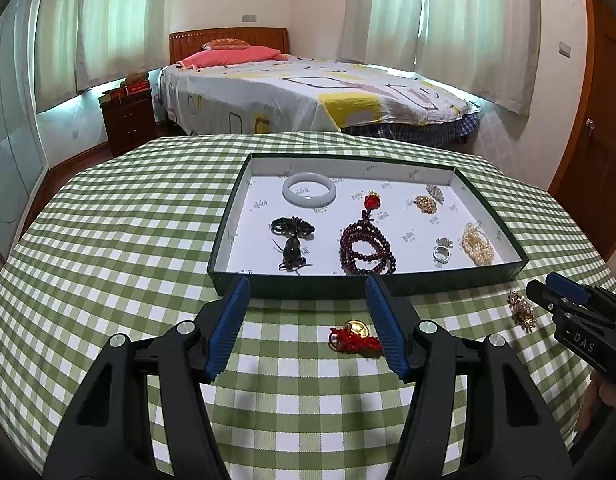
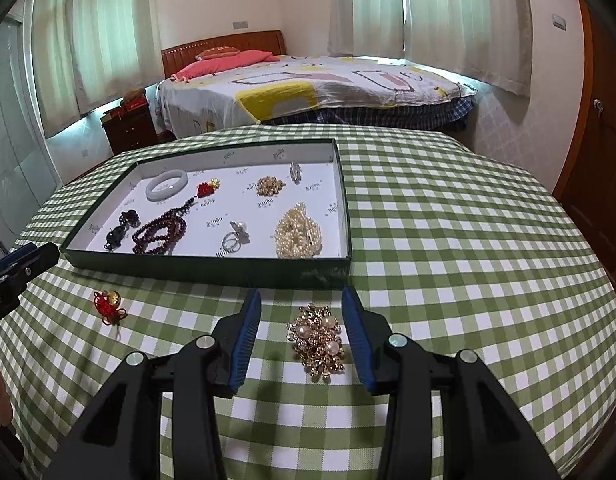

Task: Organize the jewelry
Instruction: 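Move the right tool to the gold pearl brooch while the left tool reaches the second red tassel, then grasp the gold pearl-cluster brooch with the right tool while the left tool grasps the red tassel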

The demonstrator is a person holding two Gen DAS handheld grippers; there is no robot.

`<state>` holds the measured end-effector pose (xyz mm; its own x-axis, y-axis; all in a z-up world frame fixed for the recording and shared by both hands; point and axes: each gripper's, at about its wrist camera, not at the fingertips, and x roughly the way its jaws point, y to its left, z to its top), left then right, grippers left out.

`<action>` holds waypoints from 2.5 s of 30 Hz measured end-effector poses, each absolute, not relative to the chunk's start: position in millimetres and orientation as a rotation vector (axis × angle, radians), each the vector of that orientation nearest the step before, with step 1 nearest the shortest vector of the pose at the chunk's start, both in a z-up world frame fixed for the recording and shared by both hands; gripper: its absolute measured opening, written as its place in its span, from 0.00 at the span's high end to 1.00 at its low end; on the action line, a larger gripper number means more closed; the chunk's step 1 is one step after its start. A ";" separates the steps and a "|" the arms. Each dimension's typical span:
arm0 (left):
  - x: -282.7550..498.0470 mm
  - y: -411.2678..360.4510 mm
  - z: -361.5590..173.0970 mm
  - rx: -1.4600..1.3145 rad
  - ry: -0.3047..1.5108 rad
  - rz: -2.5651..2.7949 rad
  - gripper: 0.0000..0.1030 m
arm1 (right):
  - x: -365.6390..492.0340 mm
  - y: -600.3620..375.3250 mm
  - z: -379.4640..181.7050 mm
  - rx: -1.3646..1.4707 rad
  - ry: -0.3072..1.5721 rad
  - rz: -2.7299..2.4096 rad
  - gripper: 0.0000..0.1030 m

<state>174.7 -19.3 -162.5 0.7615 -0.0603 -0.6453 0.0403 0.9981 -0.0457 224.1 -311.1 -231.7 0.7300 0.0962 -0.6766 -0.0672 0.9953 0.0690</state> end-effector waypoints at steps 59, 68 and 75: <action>180.7 -46.7 -202.9 -0.044 0.822 -0.131 0.41 | 220.4 -307.4 -254.4 0.056 0.810 0.136 0.78; 193.1 -51.2 -219.1 -0.031 0.884 -0.140 0.55 | 220.5 -305.7 -257.7 0.064 0.814 0.145 0.78; 188.7 -47.7 -218.8 -0.029 0.882 -0.172 0.83 | 220.6 -305.7 -257.8 0.063 0.814 0.144 0.78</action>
<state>188.7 -47.7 -218.8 0.6227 -0.1618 -0.7656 0.1382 0.9857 -0.0959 220.6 -305.7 -257.8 0.6777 0.1522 -0.7194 -0.1037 0.9884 0.1114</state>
